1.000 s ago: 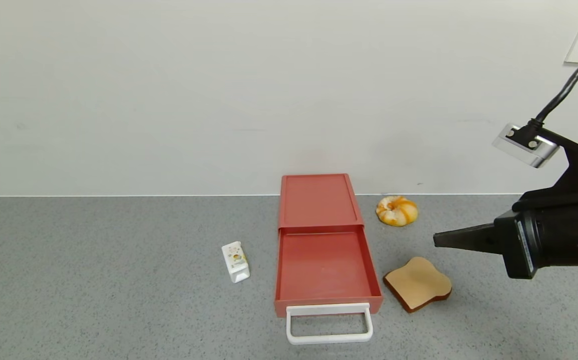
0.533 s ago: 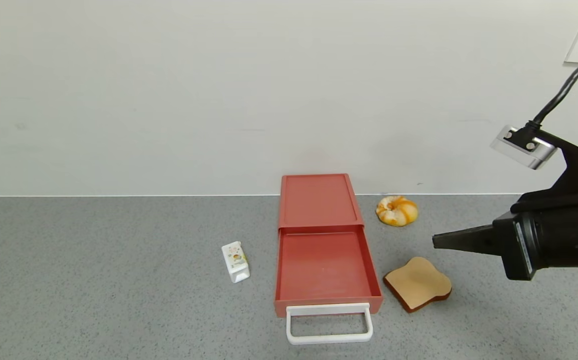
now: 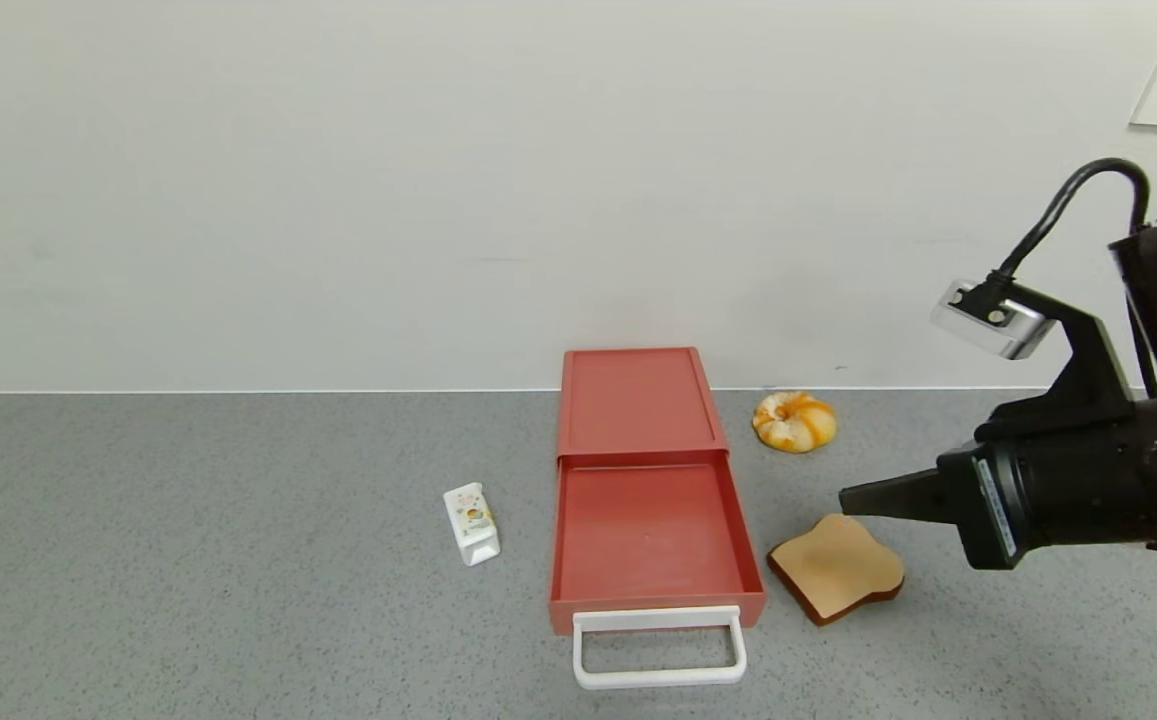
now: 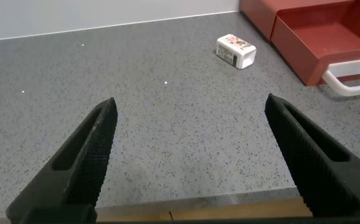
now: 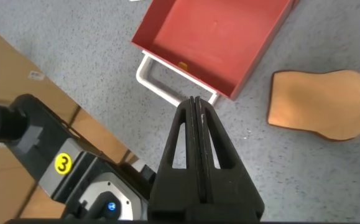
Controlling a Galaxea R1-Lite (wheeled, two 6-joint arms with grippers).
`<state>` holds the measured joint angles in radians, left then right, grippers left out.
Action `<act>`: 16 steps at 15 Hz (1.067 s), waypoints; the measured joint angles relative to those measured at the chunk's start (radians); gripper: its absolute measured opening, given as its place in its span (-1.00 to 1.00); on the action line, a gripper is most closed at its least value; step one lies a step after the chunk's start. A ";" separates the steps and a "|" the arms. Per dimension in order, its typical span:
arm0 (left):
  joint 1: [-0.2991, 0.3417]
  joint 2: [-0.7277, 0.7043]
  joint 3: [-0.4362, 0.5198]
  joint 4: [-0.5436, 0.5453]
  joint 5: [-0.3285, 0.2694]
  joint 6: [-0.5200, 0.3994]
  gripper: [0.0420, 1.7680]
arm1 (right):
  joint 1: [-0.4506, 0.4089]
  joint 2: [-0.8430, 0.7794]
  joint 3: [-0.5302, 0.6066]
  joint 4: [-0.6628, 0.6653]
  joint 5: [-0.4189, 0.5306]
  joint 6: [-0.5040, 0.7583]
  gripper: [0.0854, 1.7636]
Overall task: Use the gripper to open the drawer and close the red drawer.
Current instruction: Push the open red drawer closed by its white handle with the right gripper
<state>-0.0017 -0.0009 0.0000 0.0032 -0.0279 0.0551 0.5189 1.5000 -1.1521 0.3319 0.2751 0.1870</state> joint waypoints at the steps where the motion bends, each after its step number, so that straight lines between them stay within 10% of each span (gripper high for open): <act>1: 0.000 0.000 0.000 0.000 0.000 0.000 0.94 | 0.019 0.018 -0.012 0.003 -0.027 0.029 -0.96; 16: 0.000 0.000 0.000 0.000 -0.001 0.000 0.94 | 0.269 0.359 -0.223 0.190 -0.157 0.288 -0.96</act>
<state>-0.0017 -0.0009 0.0000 0.0032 -0.0287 0.0551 0.7879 1.8587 -1.3749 0.5223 0.1177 0.4747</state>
